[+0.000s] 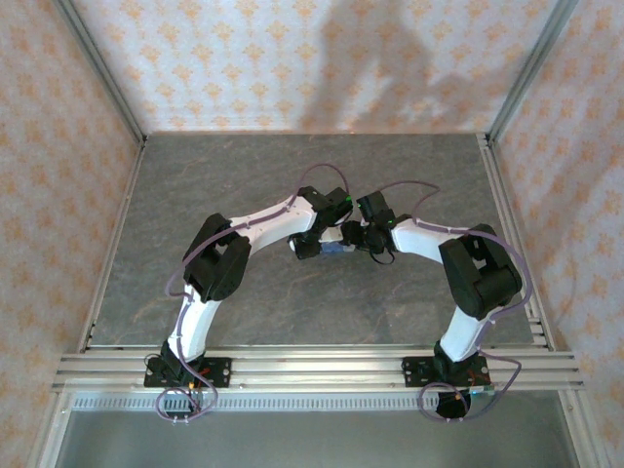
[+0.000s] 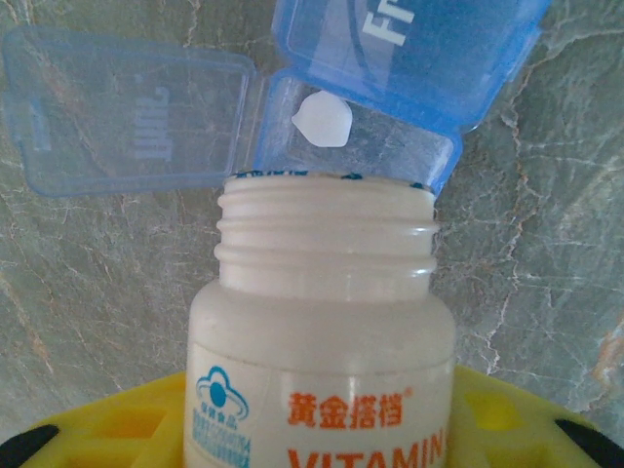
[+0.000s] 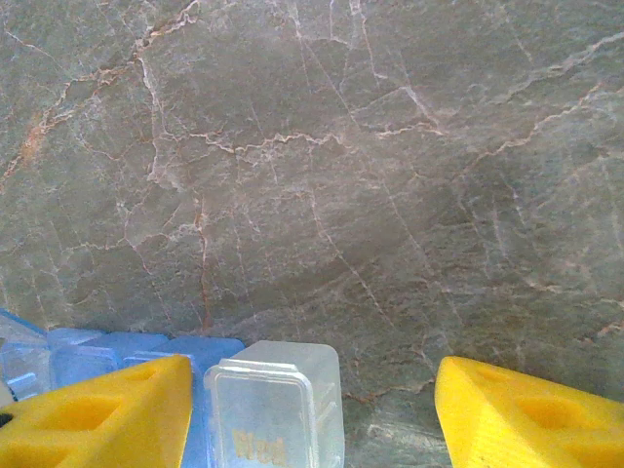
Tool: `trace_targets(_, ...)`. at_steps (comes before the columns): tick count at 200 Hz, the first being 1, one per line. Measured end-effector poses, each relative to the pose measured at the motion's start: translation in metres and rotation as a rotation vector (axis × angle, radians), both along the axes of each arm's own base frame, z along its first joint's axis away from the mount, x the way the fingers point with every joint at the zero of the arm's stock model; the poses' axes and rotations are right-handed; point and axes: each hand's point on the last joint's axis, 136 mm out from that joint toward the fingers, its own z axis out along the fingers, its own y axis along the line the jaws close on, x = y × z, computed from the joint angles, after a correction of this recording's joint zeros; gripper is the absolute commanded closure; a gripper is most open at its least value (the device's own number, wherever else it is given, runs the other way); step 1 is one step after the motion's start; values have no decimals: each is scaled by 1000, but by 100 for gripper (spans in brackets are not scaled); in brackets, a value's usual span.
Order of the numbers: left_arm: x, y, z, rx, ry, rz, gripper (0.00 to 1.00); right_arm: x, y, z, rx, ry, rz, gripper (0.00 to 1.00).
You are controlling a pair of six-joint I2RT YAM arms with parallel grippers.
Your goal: Sort the pills into containers
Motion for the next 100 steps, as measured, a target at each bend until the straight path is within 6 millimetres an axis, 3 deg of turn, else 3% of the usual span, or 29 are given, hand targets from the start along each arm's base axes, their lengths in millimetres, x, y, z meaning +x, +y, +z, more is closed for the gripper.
trace_targets(100, -2, -3, 0, -23, 10, 5, 100, 0, 0, 0, 0, 0, 0, 34)
